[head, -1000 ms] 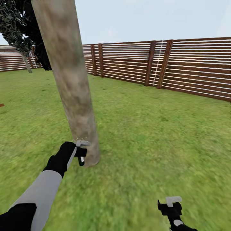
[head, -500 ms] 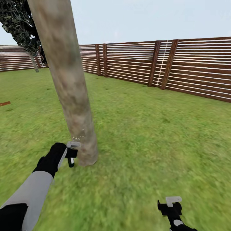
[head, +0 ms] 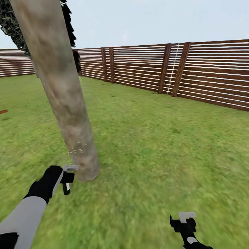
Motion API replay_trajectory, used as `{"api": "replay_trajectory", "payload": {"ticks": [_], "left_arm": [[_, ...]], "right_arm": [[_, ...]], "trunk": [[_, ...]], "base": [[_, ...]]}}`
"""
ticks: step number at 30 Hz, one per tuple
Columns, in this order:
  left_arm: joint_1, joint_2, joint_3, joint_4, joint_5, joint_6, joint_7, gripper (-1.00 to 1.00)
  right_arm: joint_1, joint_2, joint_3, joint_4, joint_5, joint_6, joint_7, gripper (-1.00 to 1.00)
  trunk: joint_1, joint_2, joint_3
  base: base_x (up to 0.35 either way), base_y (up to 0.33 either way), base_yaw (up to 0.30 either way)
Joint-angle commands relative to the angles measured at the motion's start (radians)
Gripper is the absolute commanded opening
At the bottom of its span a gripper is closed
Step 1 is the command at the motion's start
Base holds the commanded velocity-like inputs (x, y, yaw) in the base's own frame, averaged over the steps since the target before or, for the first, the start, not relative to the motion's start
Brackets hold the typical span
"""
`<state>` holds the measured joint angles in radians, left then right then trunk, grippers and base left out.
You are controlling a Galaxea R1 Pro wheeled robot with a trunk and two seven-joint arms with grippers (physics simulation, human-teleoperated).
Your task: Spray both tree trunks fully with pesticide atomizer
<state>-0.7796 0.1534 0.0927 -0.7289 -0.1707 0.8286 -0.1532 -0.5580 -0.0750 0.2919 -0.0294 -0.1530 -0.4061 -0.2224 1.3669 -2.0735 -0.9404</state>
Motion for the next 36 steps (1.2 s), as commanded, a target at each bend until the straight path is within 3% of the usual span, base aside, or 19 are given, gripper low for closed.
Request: {"api": "replay_trajectory", "payload": {"ticks": [1,4,7,9,12,14,16,18,21,23,24,28,36], "left_arm": [[0.004,-0.013,0.003,-0.001,-0.012,-0.002,-0.009,-1.00],[0.006,-0.045,0.003,0.000,-0.018,-0.008,-0.007,-1.00],[0.024,-0.031,0.025,0.000,-0.021,-0.033,0.022,-1.00],[0.030,-0.034,0.028,0.005,-0.022,-0.062,0.047,-1.00],[0.032,-0.074,0.028,0.059,-0.022,-0.091,0.086,-1.00],[0.033,-0.086,0.029,0.105,-0.019,-0.178,0.104,-1.00],[0.033,-0.087,0.030,0.176,-0.019,-0.218,0.113,-1.00],[0.033,-0.085,0.032,0.191,-0.021,-0.257,0.127,-1.00],[0.033,-0.082,0.032,0.192,-0.017,-0.261,0.217,-1.00],[0.033,-0.081,0.034,0.192,-0.010,-0.259,0.234,-1.00],[0.033,-0.085,0.034,0.193,-0.009,-0.258,0.232,-1.00],[0.033,-0.086,0.036,0.192,-0.009,-0.259,0.101,-1.00],[0.033,-0.086,0.039,0.186,-0.011,-0.261,0.093,-1.00]], "right_arm": [[0.000,0.000,0.009,0.000,-0.010,-0.003,-0.002,1.00],[0.000,0.001,0.009,0.000,-0.010,-0.003,-0.002,1.00],[0.000,0.000,0.009,0.000,-0.010,-0.003,-0.002,1.00],[0.000,0.000,0.009,0.000,-0.010,-0.003,-0.002,1.00],[0.001,0.000,0.010,0.000,-0.009,-0.003,0.000,1.00],[0.007,0.000,0.010,0.000,-0.007,-0.003,0.000,1.00],[0.008,0.000,0.010,0.000,-0.007,-0.003,0.000,1.00],[0.007,0.000,0.010,0.000,-0.007,-0.003,0.000,1.00],[0.008,0.000,0.010,0.000,-0.007,-0.003,0.000,1.00],[0.009,0.000,0.010,0.000,-0.007,-0.003,0.000,1.00],[0.009,0.000,0.010,0.000,-0.007,-0.003,0.000,1.00],[0.009,0.001,0.010,0.000,-0.006,-0.003,0.000,1.00],[0.010,0.001,0.010,0.000,-0.005,-0.003,0.000,1.00]], "trunk": [[0.000,0.000,-0.001],[0.000,0.000,-0.001],[0.000,0.000,-0.001],[0.000,0.000,-0.001],[0.000,0.000,-0.001],[0.000,0.000,-0.001],[0.000,0.000,-0.001],[0.000,0.000,-0.001],[0.000,0.000,-0.001],[0.000,0.000,-0.001],[0.000,0.000,-0.001],[0.000,0.000,-0.001],[0.000,0.000,-0.001]], "base": [[0.000,-0.011,0.129],[0.000,-0.003,0.233],[0.000,0.000,0.274],[0.000,0.000,0.192],[0.057,-0.012,0.024],[0.216,-0.108,0.003],[0.261,-0.153,0.000],[0.248,-0.176,0.000],[0.190,-0.217,0.021],[0.136,-0.248,0.207],[0.092,-0.261,0.261],[0.013,-0.274,0.275],[0.055,-0.268,0.045]]}}
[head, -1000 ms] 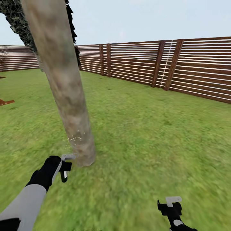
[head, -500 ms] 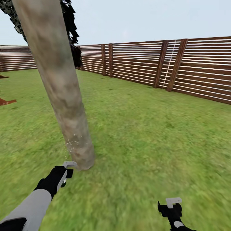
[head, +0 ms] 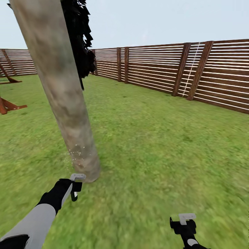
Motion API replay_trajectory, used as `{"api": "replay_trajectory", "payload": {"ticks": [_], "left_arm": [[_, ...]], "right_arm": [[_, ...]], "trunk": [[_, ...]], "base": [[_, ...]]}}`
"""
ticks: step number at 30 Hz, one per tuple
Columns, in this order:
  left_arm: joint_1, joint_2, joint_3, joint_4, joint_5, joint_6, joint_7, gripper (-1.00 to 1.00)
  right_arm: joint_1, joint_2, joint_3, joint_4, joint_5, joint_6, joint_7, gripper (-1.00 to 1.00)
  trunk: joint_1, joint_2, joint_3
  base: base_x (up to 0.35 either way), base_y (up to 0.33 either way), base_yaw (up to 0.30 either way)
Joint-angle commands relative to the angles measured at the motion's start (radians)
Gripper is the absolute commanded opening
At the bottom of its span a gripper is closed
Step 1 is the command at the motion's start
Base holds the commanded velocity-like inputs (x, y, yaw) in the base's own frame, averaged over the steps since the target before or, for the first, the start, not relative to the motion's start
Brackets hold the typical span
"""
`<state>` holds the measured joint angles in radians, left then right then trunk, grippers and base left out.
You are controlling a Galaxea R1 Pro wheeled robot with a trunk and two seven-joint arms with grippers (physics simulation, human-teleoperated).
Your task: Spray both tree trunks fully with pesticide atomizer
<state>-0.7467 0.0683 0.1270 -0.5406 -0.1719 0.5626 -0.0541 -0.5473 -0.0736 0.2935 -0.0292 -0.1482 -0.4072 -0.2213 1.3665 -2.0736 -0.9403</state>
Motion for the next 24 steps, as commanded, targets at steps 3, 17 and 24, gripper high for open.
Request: {"api": "replay_trajectory", "payload": {"ticks": [3,17,24], "left_arm": [[0.000,0.000,0.005,-0.001,-0.012,0.005,-0.004,-1.00],[0.000,0.018,0.004,-0.006,-0.012,0.006,-0.002,-1.00],[0.000,0.010,0.007,-0.003,-0.011,0.006,-0.001,-1.00]], "right_arm": [[0.000,0.000,0.009,0.000,-0.011,-0.002,-0.001,1.00],[0.000,0.002,0.010,0.000,-0.011,-0.002,-0.001,1.00],[0.000,0.002,0.010,0.000,-0.011,-0.002,-0.001,1.00]], "trunk": [[0.000,0.000,-0.001],[0.000,0.000,-0.001],[0.000,0.000,-0.001]], "base": [[0.188,-0.234,0.005],[0.068,-0.261,0.260],[0.029,-0.273,0.266]]}}
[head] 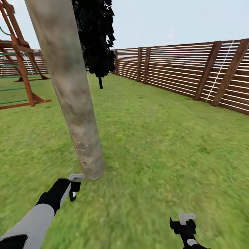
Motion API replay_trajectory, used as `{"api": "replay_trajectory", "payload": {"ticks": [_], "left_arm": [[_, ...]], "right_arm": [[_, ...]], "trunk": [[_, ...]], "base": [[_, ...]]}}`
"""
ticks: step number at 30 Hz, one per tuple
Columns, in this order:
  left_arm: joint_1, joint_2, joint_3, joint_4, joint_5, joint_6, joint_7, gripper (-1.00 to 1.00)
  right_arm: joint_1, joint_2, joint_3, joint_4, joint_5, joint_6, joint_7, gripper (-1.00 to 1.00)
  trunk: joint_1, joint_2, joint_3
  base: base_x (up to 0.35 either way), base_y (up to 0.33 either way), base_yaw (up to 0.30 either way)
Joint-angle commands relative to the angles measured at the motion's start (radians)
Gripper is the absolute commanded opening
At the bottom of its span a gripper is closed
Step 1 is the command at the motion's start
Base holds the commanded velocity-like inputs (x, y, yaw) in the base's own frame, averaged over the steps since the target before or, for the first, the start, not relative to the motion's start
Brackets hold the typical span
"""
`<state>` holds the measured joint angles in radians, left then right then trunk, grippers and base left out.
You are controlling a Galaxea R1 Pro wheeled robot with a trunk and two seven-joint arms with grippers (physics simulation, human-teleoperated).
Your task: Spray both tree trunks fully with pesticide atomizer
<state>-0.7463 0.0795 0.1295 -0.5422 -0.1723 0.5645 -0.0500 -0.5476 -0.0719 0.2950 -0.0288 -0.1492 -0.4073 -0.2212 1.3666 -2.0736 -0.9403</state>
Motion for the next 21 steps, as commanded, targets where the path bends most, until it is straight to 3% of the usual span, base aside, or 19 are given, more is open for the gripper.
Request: {"api": "replay_trajectory", "payload": {"ticks": [1,8,21], "left_arm": [[-0.001,-0.003,0.006,-0.001,-0.010,0.005,-0.005,-1.00],[-0.001,-0.008,0.007,-0.001,-0.009,0.001,-0.005,-1.00],[-0.001,-0.008,0.007,-0.005,-0.008,-0.001,-0.005,-1.00]], "right_arm": [[0.000,0.000,0.009,0.000,-0.010,-0.002,-0.001,1.00],[0.000,0.000,0.009,0.000,-0.009,-0.002,-0.001,1.00],[0.000,0.000,0.009,0.000,-0.009,-0.002,-0.001,1.00]], "trunk": [[0.000,0.000,-0.001],[0.000,0.000,-0.001],[0.000,0.000,-0.001]], "base": [[0.137,-0.266,0.266],[0.180,-0.239,0.238],[0.031,-0.271,0.010]]}}
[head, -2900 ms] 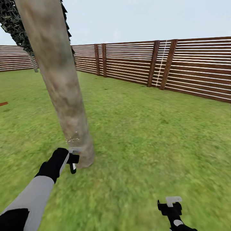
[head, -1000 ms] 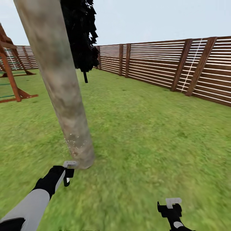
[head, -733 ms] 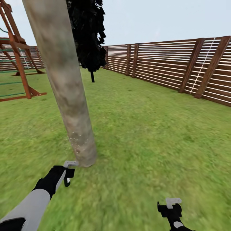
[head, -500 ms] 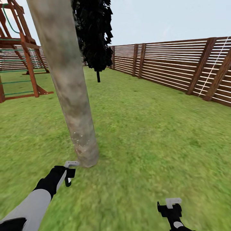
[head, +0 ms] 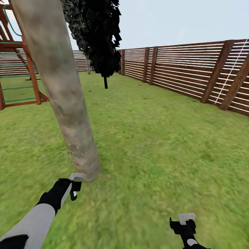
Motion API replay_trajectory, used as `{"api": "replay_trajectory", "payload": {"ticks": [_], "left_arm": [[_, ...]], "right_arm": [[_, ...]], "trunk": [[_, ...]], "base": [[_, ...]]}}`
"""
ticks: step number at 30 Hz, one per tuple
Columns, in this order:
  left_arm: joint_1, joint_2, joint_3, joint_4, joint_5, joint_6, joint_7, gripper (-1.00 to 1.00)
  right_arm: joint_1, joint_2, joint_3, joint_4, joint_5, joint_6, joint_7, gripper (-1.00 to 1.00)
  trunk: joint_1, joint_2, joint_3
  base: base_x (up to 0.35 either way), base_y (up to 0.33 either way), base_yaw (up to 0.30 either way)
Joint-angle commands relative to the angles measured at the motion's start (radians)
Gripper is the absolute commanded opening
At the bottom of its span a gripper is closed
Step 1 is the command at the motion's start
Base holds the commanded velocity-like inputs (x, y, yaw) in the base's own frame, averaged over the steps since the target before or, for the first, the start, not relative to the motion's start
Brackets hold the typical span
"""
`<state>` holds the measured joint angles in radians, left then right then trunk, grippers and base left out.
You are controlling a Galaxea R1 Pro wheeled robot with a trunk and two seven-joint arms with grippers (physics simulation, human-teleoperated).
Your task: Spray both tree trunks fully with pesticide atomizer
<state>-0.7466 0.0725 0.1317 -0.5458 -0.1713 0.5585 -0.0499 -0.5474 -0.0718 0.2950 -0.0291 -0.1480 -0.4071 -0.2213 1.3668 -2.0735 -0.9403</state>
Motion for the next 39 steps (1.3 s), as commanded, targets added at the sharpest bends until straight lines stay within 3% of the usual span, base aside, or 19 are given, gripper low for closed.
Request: {"api": "replay_trajectory", "payload": {"ticks": [1,15,30,39], "left_arm": [[0.000,0.000,0.005,-0.002,-0.009,0.006,-0.005,-1.00],[0.000,0.001,0.005,0.002,-0.011,0.008,-0.005,-1.00],[0.000,0.006,0.005,0.007,-0.011,0.011,-0.005,-1.00],[0.000,0.009,0.003,0.010,-0.011,0.012,-0.006,-1.00]], "right_arm": [[0.000,0.001,0.009,0.000,-0.010,-0.002,-0.001,1.00],[0.000,0.002,0.009,0.000,-0.010,-0.002,-0.001,1.00],[0.009,0.003,0.009,0.000,-0.011,-0.004,-0.001,1.00],[0.009,0.003,0.009,0.000,-0.012,-0.004,-0.001,1.00]], "trunk": [[0.000,0.000,-0.001],[0.000,0.000,-0.001],[0.000,0.000,-0.001],[0.000,0.000,-0.001]], "base": [[0.000,-0.277,0.154],[0.006,-0.277,0.264],[0.148,-0.267,0.016],[0.166,-0.260,0.243]]}}
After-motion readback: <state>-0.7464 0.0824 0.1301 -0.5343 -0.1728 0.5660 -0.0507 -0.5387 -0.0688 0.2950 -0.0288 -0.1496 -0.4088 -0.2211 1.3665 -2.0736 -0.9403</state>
